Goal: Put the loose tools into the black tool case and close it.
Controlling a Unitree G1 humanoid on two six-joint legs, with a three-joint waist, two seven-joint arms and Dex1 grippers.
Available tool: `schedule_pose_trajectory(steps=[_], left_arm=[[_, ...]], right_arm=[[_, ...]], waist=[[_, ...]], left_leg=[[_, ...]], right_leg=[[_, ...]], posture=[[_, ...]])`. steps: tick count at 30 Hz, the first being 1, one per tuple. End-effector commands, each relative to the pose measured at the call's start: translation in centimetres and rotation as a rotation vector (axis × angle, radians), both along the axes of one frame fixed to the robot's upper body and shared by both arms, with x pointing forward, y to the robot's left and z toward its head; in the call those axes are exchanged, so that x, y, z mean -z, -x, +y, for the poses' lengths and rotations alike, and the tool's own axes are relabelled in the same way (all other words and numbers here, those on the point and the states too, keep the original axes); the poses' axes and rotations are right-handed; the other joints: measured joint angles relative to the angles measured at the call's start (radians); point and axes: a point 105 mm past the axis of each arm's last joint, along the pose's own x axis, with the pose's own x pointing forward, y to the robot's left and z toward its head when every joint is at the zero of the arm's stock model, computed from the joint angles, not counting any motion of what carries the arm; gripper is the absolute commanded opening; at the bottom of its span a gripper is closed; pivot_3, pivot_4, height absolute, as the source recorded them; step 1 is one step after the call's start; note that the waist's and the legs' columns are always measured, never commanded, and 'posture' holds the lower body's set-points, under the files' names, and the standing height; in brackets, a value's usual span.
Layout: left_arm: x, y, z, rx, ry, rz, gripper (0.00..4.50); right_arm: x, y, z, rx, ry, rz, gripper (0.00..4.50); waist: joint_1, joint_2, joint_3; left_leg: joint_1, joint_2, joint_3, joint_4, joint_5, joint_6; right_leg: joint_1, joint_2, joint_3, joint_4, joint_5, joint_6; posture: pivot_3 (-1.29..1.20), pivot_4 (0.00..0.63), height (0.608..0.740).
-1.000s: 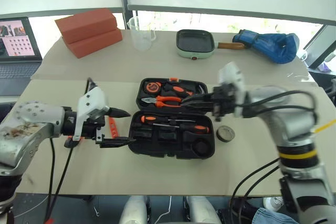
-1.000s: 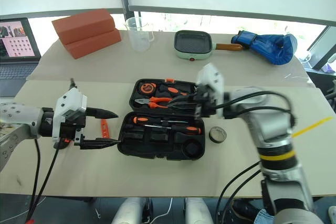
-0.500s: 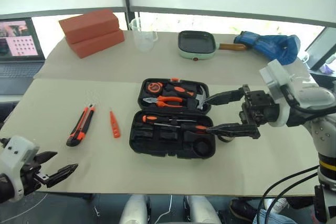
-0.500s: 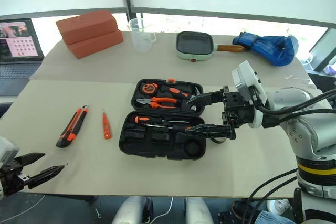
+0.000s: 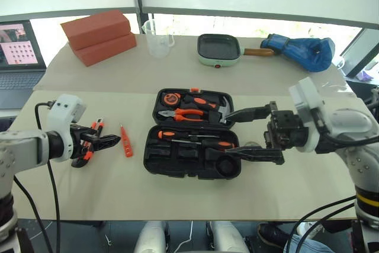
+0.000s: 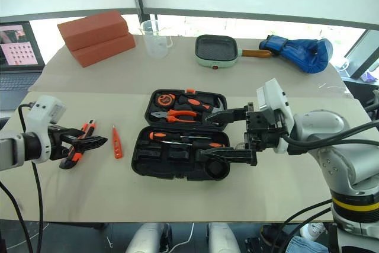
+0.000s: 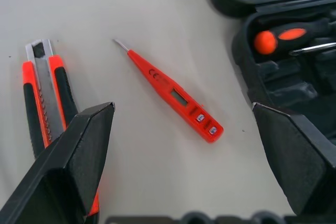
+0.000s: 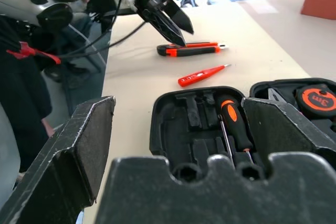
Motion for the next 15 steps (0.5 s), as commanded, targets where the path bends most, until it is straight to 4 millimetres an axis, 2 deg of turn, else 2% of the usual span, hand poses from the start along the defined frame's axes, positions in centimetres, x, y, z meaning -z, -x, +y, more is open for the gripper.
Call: schedule_pose_trajectory(steps=[1,5,15], left_arm=[[-0.5,-1.4,-0.1,-0.036,0.009,0.044,4.5],[-0.3,-2.6,-0.6,-0.061,0.011,0.12,4.5],[1.2,-3.6,-2.5,-0.08,-0.003,0.328,4.5]], right_arm=[[-0.7,0.8,0.4,-0.003,-0.03,-0.072,4.48],[-0.4,0.9,0.7,0.018,-0.052,-0.075,4.48],[0.3,1.3,1.4,0.056,-0.096,-0.075,4.48]], waist=[[0.001,-0.001,0.0],[0.003,-0.001,0.001],[0.004,-0.001,0.001]], left_leg=[[0.0,0.001,0.0,0.0,0.0,0.0],[0.0,0.001,-0.001,0.001,0.0,0.0],[-0.001,0.0,-0.001,0.001,0.001,-0.001]], right_leg=[[0.0,0.0,0.0,0.0,0.0,0.0],[0.0,-0.001,0.0,0.0,0.0,0.0],[0.0,-0.002,0.0,0.0,0.0,0.001]], posture=[[0.0,0.15,0.74],[0.0,0.15,0.74],[0.0,0.15,0.74]])
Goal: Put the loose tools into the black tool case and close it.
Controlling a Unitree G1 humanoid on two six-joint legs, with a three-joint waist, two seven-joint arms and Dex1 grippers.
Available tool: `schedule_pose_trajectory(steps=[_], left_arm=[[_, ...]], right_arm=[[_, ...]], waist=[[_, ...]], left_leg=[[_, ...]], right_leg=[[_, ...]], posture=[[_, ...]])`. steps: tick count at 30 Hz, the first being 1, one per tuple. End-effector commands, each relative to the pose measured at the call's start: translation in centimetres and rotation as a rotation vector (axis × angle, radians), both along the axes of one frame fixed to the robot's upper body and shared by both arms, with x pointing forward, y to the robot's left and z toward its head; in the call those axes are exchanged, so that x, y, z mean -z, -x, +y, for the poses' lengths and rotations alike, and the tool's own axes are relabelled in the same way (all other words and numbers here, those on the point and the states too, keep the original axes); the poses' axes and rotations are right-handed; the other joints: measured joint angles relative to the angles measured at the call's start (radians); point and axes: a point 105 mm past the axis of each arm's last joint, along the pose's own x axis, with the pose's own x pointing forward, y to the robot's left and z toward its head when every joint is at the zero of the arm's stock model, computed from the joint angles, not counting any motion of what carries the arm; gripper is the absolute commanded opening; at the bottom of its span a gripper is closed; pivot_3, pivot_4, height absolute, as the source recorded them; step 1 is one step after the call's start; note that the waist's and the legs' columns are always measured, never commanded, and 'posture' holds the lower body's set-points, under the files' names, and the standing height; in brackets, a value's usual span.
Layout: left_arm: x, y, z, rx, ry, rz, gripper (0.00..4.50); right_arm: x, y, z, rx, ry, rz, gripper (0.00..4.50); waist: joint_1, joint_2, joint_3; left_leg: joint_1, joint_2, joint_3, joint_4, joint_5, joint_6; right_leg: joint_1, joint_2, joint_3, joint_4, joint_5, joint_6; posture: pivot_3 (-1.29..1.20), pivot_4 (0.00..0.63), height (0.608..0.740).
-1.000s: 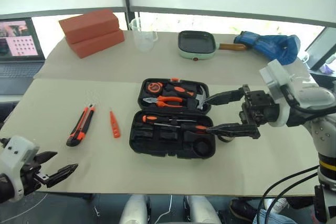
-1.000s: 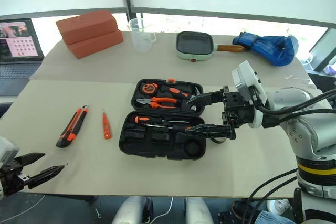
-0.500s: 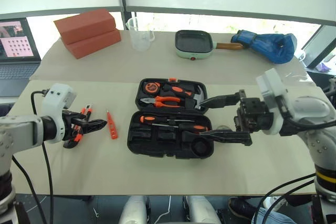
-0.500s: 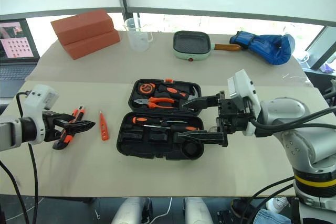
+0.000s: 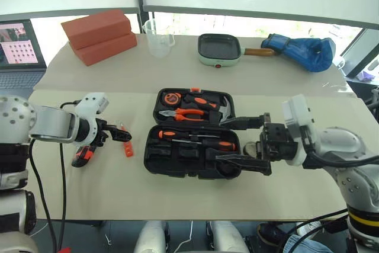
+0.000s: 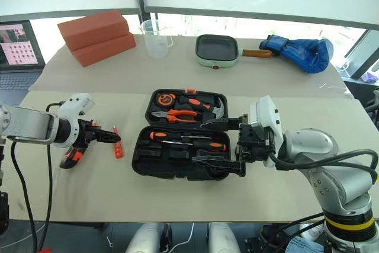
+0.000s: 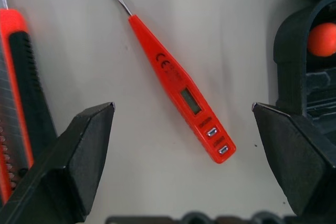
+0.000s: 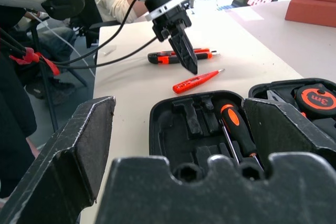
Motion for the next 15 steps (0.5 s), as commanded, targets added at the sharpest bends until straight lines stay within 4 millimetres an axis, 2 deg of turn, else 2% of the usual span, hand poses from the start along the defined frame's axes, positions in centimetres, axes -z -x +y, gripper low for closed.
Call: schedule_pose_trajectory(steps=[1,9,12,15], left_arm=[[-0.2,-0.5,-0.3,-0.023,-0.013,0.032,4.5],[1.9,-0.6,-1.5,-0.091,-0.003,0.123,4.5],[2.6,-0.8,-1.8,-0.105,-0.001,0.137,3.71],[3.1,-1.1,-1.8,-0.134,0.001,0.152,2.57]], right_arm=[[-0.9,0.6,0.3,-0.006,-0.027,-0.056,4.48],[-1.1,0.8,0.3,0.005,-0.03,-0.066,4.48],[-1.3,1.1,0.3,-0.004,-0.018,-0.08,4.5],[-1.5,1.3,0.3,-0.011,-0.01,-0.09,4.5]], waist=[[0.0,0.0,0.0],[0.001,0.0,0.0],[0.004,0.0,0.0],[0.014,0.0,0.0]], left_leg=[[0.0,0.0,0.0,0.0,0.0,0.0],[0.001,-0.002,0.0,0.0,0.001,-0.001],[0.001,-0.003,0.0,0.0,0.001,-0.001],[0.002,-0.004,0.0,0.0,0.001,-0.001]], right_leg=[[0.0,0.0,0.0,0.0,0.0,0.0],[0.0,0.0,0.0,0.0,0.0,0.0],[0.001,0.0,0.0,0.0,0.0,0.0],[0.002,-0.001,0.0,-0.001,0.0,0.0]], posture=[[0.0,0.15,0.74],[0.0,0.15,0.74],[0.0,0.15,0.74],[0.0,0.15,0.74]])
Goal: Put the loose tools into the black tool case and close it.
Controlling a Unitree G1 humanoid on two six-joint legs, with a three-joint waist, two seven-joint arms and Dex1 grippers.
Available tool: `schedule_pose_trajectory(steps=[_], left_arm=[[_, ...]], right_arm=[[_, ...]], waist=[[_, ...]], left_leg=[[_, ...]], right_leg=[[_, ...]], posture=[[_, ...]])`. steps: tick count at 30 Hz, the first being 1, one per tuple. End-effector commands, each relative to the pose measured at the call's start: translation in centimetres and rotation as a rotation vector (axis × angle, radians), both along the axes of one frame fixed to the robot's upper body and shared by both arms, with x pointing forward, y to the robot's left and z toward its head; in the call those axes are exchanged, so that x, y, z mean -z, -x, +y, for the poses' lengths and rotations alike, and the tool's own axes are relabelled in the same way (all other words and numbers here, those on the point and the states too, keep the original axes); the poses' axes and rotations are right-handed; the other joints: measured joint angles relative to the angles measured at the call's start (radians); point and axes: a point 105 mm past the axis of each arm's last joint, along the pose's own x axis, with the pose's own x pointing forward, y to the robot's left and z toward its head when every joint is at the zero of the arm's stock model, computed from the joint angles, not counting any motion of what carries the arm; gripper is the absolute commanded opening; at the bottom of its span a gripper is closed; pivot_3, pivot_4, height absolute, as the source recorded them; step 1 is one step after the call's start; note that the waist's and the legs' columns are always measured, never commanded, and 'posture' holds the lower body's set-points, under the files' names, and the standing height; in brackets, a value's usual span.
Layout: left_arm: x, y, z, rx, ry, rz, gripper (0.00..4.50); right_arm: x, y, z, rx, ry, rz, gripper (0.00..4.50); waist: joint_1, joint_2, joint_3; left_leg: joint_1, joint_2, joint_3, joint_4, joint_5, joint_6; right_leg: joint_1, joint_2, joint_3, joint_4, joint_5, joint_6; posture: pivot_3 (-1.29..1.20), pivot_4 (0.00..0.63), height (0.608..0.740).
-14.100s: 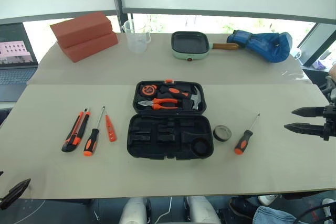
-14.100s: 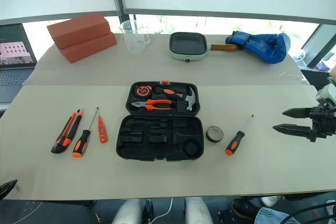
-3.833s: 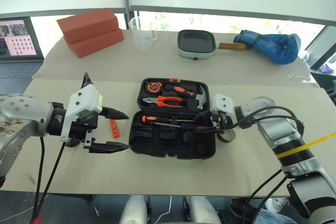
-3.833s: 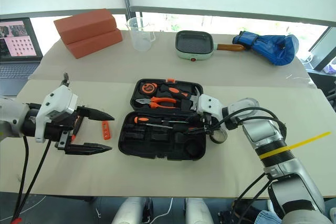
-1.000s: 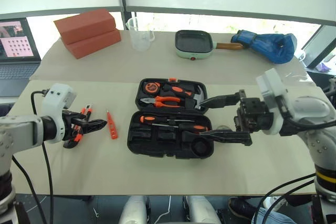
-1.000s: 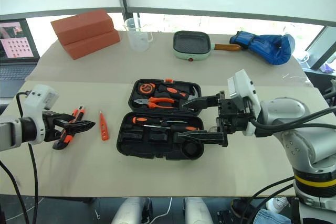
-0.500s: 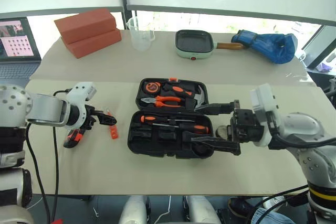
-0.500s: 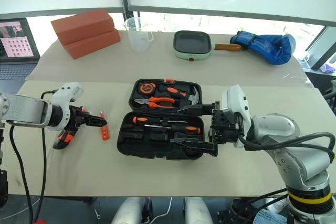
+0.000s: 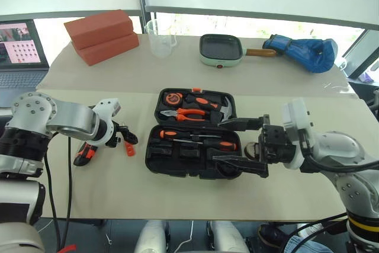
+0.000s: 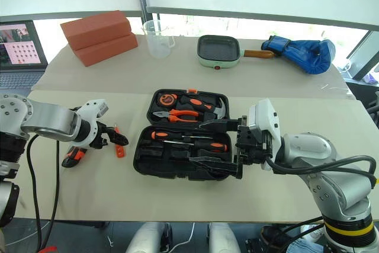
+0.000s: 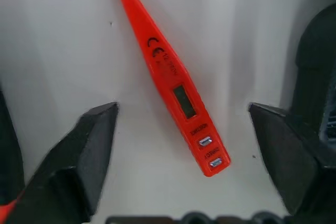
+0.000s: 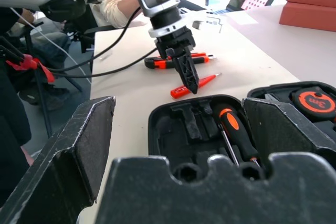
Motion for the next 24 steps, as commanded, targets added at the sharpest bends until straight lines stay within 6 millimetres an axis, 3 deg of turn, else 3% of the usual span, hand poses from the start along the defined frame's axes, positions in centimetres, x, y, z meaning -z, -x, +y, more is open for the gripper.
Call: schedule_pose_trajectory(steps=[1,6,11,16,20,24], left_arm=[[1.0,0.0,-0.7,-0.008,0.026,0.038,2.14],[1.3,-0.3,-0.6,-0.04,0.038,0.053,0.41],[0.9,-0.3,0.3,-0.056,0.009,0.045,0.38],[-1.6,-0.4,2.0,0.051,-0.1,-0.038,0.38],[-3.6,-1.1,0.8,0.298,-0.154,-0.229,0.38],[-5.8,-0.9,-1.1,0.752,-0.099,-0.419,0.38]], right_arm=[[-1.4,0.9,0.1,-0.029,-0.011,-0.075,4.5],[-1.4,1.3,0.0,-0.039,0.007,-0.087,4.5],[-1.4,1.5,-0.1,-0.044,0.024,-0.09,4.5],[-0.7,1.5,-0.7,-0.035,0.059,-0.03,4.5],[-0.6,1.7,-1.0,-0.032,0.087,-0.049,4.5],[-0.5,1.8,-1.3,-0.022,0.11,-0.059,4.5]], waist=[[0.006,0.0,0.0],[0.018,0.0,-0.001],[0.018,0.0,-0.001],[0.012,0.0,-0.001],[0.011,-0.001,0.0],[0.011,-0.001,0.0]], left_leg=[[0.0,0.0,0.0,0.0,0.0,0.0],[0.001,-0.001,0.0,0.0,0.0,0.0],[0.001,-0.002,0.0,0.0,0.0,0.0],[-0.001,-0.002,0.002,0.0,0.001,-0.001],[-0.003,-0.001,0.006,-0.001,0.003,-0.004],[-0.003,-0.001,0.009,-0.002,0.006,-0.011]], right_leg=[[0.0,0.0,0.0,0.0,0.0,0.0],[0.001,0.0,0.0,0.0,0.0,0.0],[0.001,0.0,0.0,0.0,0.0,0.001],[0.0,0.001,0.0,-0.001,0.0,0.0],[-0.002,0.002,-0.001,-0.002,0.0,0.0],[-0.002,0.002,-0.002,-0.002,-0.001,-0.001]], posture=[[0.0,0.15,0.74],[0.0,0.15,0.74],[0.0,0.15,0.74],[0.0,0.15,0.74],[0.0,0.15,0.74],[0.0,0.15,0.74]])
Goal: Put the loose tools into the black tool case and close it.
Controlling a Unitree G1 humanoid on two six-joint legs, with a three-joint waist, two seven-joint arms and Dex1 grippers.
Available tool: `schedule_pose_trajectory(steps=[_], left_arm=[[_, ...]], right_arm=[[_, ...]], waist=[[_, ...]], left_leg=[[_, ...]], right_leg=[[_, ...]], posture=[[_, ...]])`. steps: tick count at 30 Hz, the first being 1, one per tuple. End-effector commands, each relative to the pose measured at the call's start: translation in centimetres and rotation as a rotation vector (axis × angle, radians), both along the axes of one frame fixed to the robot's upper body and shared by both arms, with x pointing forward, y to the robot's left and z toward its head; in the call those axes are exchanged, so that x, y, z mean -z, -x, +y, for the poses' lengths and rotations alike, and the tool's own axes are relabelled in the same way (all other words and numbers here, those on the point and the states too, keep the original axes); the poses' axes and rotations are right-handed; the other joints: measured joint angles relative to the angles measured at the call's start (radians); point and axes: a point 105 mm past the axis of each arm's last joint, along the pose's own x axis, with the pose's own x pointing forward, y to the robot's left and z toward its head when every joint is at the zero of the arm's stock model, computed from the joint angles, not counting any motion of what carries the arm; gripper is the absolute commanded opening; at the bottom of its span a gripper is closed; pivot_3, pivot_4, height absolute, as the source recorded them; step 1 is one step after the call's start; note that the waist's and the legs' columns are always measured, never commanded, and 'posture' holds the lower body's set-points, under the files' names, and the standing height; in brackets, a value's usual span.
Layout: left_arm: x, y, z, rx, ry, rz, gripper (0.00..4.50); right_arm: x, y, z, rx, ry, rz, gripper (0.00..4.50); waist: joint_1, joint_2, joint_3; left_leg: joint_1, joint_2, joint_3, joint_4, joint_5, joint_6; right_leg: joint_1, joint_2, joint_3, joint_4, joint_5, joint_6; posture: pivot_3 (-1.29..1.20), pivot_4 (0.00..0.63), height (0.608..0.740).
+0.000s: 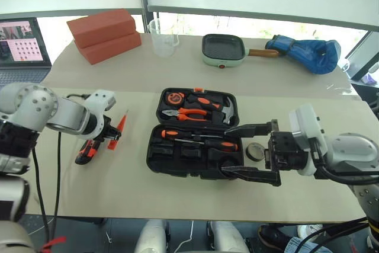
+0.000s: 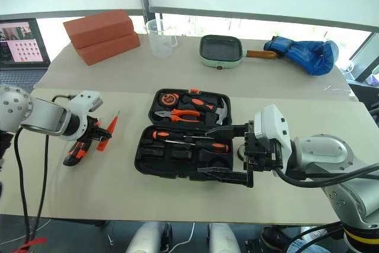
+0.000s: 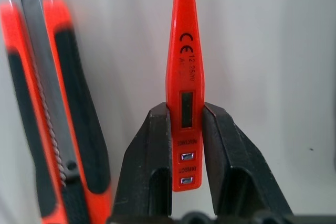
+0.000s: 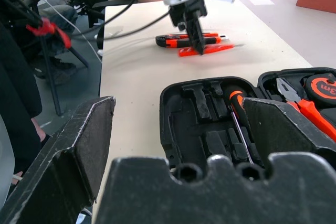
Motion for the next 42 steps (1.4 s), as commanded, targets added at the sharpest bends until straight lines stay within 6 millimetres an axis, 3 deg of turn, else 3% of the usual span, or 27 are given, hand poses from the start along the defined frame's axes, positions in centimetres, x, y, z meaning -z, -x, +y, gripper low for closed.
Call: schedule_pose_trajectory(steps=[1,5,7,12,15,22,28,42], left_arm=[[-3.0,0.4,-2.7,0.492,0.004,-0.147,0.38],[-4.2,1.2,-4.4,0.967,-0.138,-0.235,0.38],[-4.3,1.5,-5.3,1.108,-0.162,-0.209,0.38],[-4.4,0.3,-8.6,1.222,-0.14,-0.2,0.38],[-3.2,0.4,-10.5,1.305,-0.167,-0.152,0.38],[-0.5,-0.7,-12.0,1.263,-0.252,-0.041,0.38],[0.0,0.9,-13.5,1.271,-0.179,0.067,0.38],[2.5,0.7,-13.1,1.277,-0.284,0.099,0.38]], right_arm=[[-0.7,0.6,-0.2,-0.011,0.017,-0.058,4.5],[-0.6,0.9,-0.3,-0.018,0.027,-0.044,4.5],[-0.5,1.0,-0.4,-0.02,0.033,-0.038,4.5],[0.0,1.2,-0.5,-0.009,0.057,-0.031,4.5],[0.2,1.4,-0.6,0.002,0.064,-0.029,4.5],[0.1,1.6,-0.5,0.047,0.035,-0.026,4.5],[0.3,1.6,-0.4,0.069,0.02,-0.024,4.5],[0.0,1.2,-0.2,0.087,-0.005,-0.034,4.5]], waist=[[0.003,0.0,0.0],[0.012,0.0,0.0],[0.016,0.0,0.0],[0.025,0.0,0.0],[0.023,0.0,0.0],[0.01,0.0,0.0],[0.003,0.0,0.0],[0.003,0.0,0.0]], left_leg=[[0.0,0.0,0.0,0.0,0.0,0.0],[-0.003,0.001,0.0,0.002,-0.004,0.008],[-0.004,0.001,0.0,0.003,-0.005,0.01],[-0.008,0.001,-0.001,0.008,-0.007,0.015],[-0.009,0.001,-0.002,0.011,-0.008,0.016],[-0.012,0.001,-0.006,0.013,-0.009,0.017],[-0.012,0.001,-0.011,0.013,-0.009,0.018],[-0.012,0.001,-0.012,0.014,-0.009,0.018]], right_leg=[[0.0,0.0,0.0,0.0,0.0,0.0],[0.0,0.0,-0.001,-0.001,0.0,0.0],[0.0,0.0,-0.002,-0.002,0.0,0.0],[0.0,0.0,-0.002,-0.003,0.001,0.003],[0.0,0.0,-0.001,-0.003,0.001,0.005],[-0.001,0.0,-0.001,-0.003,0.001,0.006],[-0.001,0.0,-0.001,-0.003,0.001,0.006],[-0.001,0.0,-0.001,-0.002,0.001,0.006]], posture=[[0.0,0.15,0.74],[0.0,0.15,0.74],[0.0,0.15,0.74],[0.0,0.15,0.74],[0.0,0.15,0.74],[0.0,0.15,0.74],[0.0,0.15,0.74],[0.0,0.15,0.74]])
